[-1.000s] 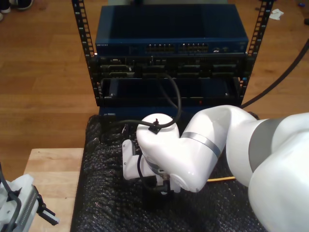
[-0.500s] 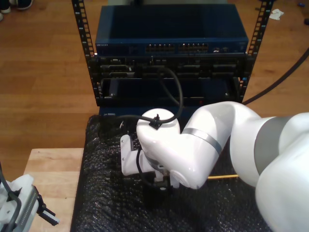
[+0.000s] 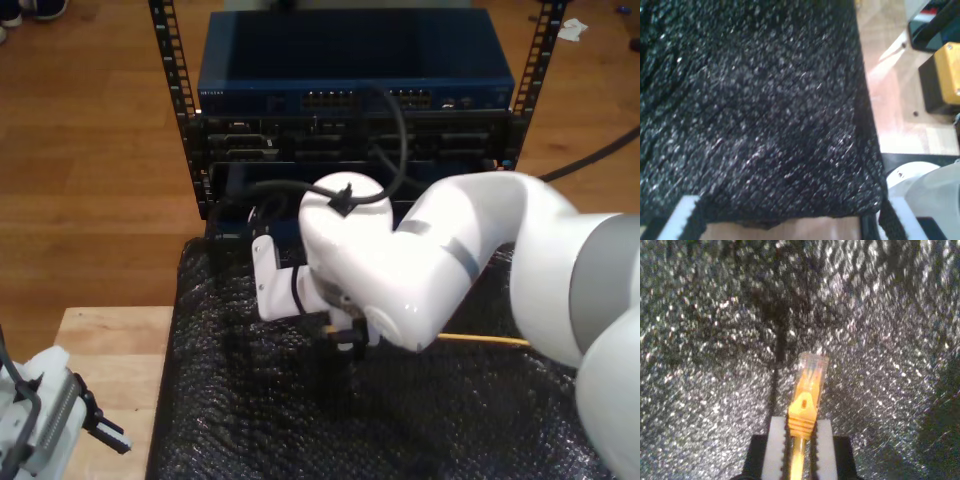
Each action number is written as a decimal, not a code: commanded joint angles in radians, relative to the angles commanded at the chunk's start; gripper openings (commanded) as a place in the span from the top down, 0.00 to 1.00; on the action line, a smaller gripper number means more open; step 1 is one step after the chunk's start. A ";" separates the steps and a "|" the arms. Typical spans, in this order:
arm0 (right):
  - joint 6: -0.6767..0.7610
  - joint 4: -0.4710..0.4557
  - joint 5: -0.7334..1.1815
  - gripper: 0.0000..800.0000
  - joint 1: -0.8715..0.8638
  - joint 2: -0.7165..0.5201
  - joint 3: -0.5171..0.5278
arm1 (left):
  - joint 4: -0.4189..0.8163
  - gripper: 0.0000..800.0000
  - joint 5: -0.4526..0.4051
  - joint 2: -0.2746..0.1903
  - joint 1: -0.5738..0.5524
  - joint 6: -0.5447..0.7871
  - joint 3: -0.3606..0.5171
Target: Grab the cable and plug it in
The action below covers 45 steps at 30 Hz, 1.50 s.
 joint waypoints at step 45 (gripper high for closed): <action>-0.342 0.543 0.439 0.99 -0.198 -0.276 -0.138 | -0.580 0.00 0.008 0.206 -0.249 -0.239 -0.252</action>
